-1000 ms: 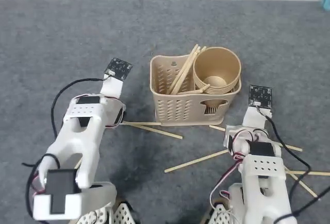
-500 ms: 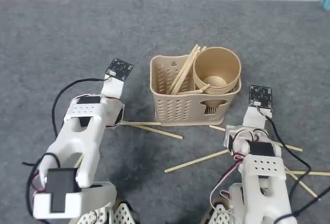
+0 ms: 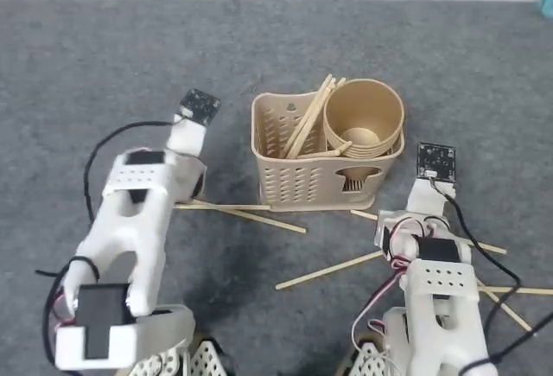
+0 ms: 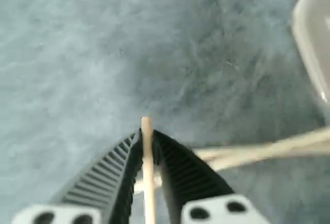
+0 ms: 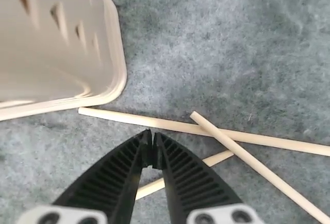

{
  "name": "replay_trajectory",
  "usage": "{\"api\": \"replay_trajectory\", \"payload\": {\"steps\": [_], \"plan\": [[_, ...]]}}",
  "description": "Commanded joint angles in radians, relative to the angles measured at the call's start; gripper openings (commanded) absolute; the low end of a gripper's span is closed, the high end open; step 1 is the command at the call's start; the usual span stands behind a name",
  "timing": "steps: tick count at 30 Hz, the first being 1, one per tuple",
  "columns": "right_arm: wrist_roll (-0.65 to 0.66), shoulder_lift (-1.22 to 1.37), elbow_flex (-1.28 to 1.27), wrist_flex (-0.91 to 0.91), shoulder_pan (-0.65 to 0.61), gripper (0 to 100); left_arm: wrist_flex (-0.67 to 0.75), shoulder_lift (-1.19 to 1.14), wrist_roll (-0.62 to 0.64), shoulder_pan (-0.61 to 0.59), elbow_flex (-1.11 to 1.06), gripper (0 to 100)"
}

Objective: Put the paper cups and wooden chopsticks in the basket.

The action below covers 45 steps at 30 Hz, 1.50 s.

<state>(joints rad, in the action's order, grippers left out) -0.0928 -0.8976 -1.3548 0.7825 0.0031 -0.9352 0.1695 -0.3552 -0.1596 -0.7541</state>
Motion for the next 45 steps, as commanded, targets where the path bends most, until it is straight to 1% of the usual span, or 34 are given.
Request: {"api": "replay_trajectory", "payload": {"steps": [1,3,6,8,10,13,15,19,22,24,27,32,34,39,45], "plan": [[0.011,-0.002,0.008,-0.016,-0.004,2.6,-0.215,0.150,0.003,-0.041,0.189,1],[0.011,-0.002,0.008,-0.016,-0.002,2.6,-0.324,0.238,0.009,-0.058,0.280,1],[0.011,-0.002,0.009,-0.016,-0.002,2.6,-0.423,0.373,0.071,-0.057,0.394,1],[0.009,-0.002,0.009,-0.016,-0.002,2.6,-0.433,0.462,0.133,-0.048,0.466,1],[0.009,-0.002,0.009,-0.016,-0.002,2.6,-0.419,0.539,0.247,-0.032,0.541,1],[0.009,-0.002,0.009,-0.016,-0.002,2.6,-0.348,0.629,0.471,0.002,0.624,1],[0.009,-0.002,0.009,-0.016,-0.002,2.6,-0.282,0.675,0.577,0.041,0.651,1],[0.009,-0.002,0.009,-0.016,-0.001,2.6,-0.078,0.752,0.706,0.141,0.653,1],[0.012,-0.002,0.009,-0.016,0.001,2.6,0.106,0.784,0.760,0.192,0.653,1],[0.012,-0.002,0.009,-0.016,0.001,2.6,0.236,0.781,0.773,0.244,0.653,1],[0.012,-0.002,0.009,-0.016,0.001,2.6,0.393,0.753,0.752,0.318,0.630,1],[0.012,-0.002,0.009,-0.016,0.001,2.6,0.562,0.718,0.635,0.358,0.535,1],[0.012,-0.002,0.009,-0.016,0.001,2.6,0.588,0.710,0.629,0.359,0.483,1],[0.014,-0.002,0.011,-0.016,0.001,2.6,0.594,0.712,0.629,0.368,0.343,1],[0.014,-0.002,0.011,-0.016,0.001,2.6,0.594,0.713,0.640,0.450,0.140,1]]}}
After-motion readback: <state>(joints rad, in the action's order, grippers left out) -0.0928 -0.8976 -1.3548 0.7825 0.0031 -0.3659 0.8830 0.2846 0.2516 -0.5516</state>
